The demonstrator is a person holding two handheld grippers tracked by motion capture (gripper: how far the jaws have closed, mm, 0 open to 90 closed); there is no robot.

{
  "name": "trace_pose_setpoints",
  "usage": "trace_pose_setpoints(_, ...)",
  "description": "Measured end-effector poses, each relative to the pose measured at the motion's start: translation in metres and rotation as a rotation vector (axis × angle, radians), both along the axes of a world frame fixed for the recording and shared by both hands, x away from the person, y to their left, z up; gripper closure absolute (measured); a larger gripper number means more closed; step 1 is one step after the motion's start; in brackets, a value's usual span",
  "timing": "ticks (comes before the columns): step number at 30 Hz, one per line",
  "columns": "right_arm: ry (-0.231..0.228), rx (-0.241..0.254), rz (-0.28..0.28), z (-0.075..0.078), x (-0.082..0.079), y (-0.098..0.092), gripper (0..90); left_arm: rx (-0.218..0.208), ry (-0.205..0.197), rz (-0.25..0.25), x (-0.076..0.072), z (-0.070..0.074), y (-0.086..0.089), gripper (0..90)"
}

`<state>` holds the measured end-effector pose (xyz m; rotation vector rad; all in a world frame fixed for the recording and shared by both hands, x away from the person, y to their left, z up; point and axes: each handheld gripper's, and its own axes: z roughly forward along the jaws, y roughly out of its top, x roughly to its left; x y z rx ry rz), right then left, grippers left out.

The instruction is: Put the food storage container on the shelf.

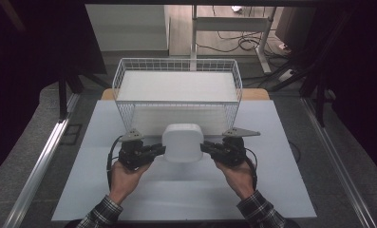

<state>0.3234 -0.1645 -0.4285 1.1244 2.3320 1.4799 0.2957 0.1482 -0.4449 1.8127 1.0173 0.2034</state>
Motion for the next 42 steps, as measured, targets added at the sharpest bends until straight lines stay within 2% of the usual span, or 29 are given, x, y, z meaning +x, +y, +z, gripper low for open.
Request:
trace_pose_setpoints(8, -0.055, 0.001, 0.003, 0.027, 0.007, 0.007, 78.3, 0.000, -0.052, 0.020, 0.003, 0.025, 0.006, 79.2)
trace_pose_setpoints(14, -0.076, 0.015, 0.004, 0.043, 0.013, 0.011, 78.2, -0.002, -0.089, 0.026, 0.007, 0.042, 0.009, 79.2)
trace_pose_setpoints(21, -0.105, 0.015, 0.002, 0.058, 0.018, 0.015, 78.1, -0.010, -0.109, 0.026, 0.013, 0.056, 0.013, 79.2)
trace_pose_setpoints(22, -0.116, 0.017, 0.002, 0.065, 0.020, 0.016, 78.1, -0.006, -0.118, 0.027, 0.015, 0.063, 0.014, 79.2)
trace_pose_setpoints(24, -0.118, 0.017, 0.002, 0.067, 0.020, 0.016, 78.1, -0.006, -0.122, 0.027, 0.016, 0.066, 0.015, 79.2)
trace_pose_setpoints(26, -0.118, 0.033, 0.002, 0.075, 0.024, 0.017, 78.0, -0.005, -0.136, 0.026, 0.019, 0.077, 0.016, 79.2)
trace_pose_setpoints(35, -0.141, 0.048, 0.000, 0.099, 0.034, 0.020, 77.9, -0.013, -0.166, 0.027, 0.027, 0.102, 0.020, 79.4)
trace_pose_setpoints(42, -0.169, 0.048, -0.008, 0.120, 0.047, 0.025, 77.5, -0.017, -0.188, 0.032, 0.040, 0.122, 0.024, 79.4)
